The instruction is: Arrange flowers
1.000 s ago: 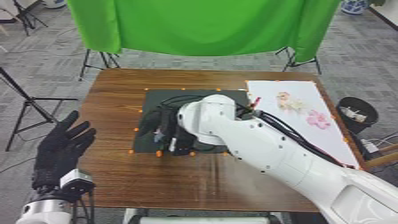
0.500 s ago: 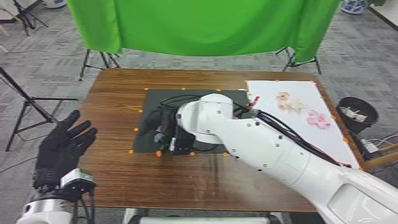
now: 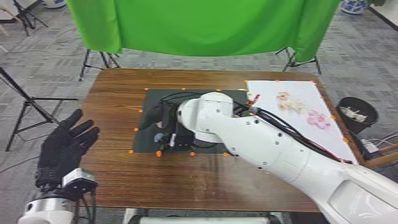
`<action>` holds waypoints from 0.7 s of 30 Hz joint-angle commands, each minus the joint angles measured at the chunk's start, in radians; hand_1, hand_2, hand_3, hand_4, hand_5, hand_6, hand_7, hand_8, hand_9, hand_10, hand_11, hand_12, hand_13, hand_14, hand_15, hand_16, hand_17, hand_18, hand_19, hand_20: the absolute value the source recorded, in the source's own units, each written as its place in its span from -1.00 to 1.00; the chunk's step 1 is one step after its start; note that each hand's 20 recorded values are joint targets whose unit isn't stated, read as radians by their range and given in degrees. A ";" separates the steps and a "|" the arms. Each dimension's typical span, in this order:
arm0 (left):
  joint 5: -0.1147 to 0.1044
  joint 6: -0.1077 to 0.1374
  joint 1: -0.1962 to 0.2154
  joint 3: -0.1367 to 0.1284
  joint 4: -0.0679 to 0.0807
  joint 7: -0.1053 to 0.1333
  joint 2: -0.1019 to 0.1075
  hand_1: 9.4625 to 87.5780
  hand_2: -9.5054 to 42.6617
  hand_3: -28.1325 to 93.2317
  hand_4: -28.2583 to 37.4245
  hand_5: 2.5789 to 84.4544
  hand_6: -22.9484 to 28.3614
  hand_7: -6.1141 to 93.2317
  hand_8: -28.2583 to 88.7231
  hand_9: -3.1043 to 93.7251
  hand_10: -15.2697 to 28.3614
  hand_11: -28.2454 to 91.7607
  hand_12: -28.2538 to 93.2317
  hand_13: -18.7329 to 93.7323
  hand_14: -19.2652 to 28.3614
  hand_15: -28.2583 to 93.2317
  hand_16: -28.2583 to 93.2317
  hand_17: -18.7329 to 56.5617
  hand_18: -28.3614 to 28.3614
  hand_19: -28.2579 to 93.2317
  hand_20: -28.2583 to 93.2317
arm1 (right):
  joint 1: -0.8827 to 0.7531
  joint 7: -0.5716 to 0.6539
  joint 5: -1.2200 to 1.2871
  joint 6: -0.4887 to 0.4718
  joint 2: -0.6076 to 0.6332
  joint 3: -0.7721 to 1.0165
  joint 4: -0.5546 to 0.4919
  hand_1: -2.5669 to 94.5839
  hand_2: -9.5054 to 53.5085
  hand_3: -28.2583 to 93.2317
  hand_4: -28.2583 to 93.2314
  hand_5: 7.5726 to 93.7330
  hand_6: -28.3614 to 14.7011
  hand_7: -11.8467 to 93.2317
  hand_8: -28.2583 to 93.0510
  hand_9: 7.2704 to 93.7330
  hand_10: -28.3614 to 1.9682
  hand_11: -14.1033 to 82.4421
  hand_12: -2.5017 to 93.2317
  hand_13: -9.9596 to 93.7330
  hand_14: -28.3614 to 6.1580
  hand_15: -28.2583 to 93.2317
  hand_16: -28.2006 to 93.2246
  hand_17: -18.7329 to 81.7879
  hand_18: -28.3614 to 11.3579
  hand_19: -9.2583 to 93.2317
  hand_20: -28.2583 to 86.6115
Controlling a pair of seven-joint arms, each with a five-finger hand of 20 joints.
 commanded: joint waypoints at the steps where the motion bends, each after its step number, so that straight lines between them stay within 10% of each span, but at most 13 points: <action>1: -0.018 0.006 0.047 -0.005 -0.012 0.034 -0.006 -0.48 -0.35 0.56 -0.79 -0.16 0.28 -0.65 -0.66 -0.26 0.58 -0.04 -0.37 -0.28 0.90 0.40 -0.75 -0.73 0.84 0.26 -0.42 | 0.030 -0.026 0.011 0.102 0.028 -0.021 -0.047 -0.78 -0.15 0.86 -0.89 -0.33 0.24 -0.58 -0.69 -0.30 0.03 -0.61 -0.76 0.51 -0.33 0.71 -0.35 0.25 -0.87 1.00 0.01; 21: 0.025 0.019 0.145 -0.047 -0.051 0.040 -0.050 -0.48 -0.35 0.55 -0.79 -0.16 0.27 -0.65 -0.66 -0.26 0.58 -0.04 -0.37 -0.28 0.89 0.39 -0.75 -0.73 0.84 0.26 -0.42 | -0.012 0.137 -0.040 0.298 0.470 0.162 -0.474 -0.73 -0.22 0.84 -0.88 -0.27 0.15 -0.57 -0.68 -0.20 -0.27 -0.59 -0.74 0.51 -0.25 0.72 -0.36 0.28 -0.79 1.00 0.01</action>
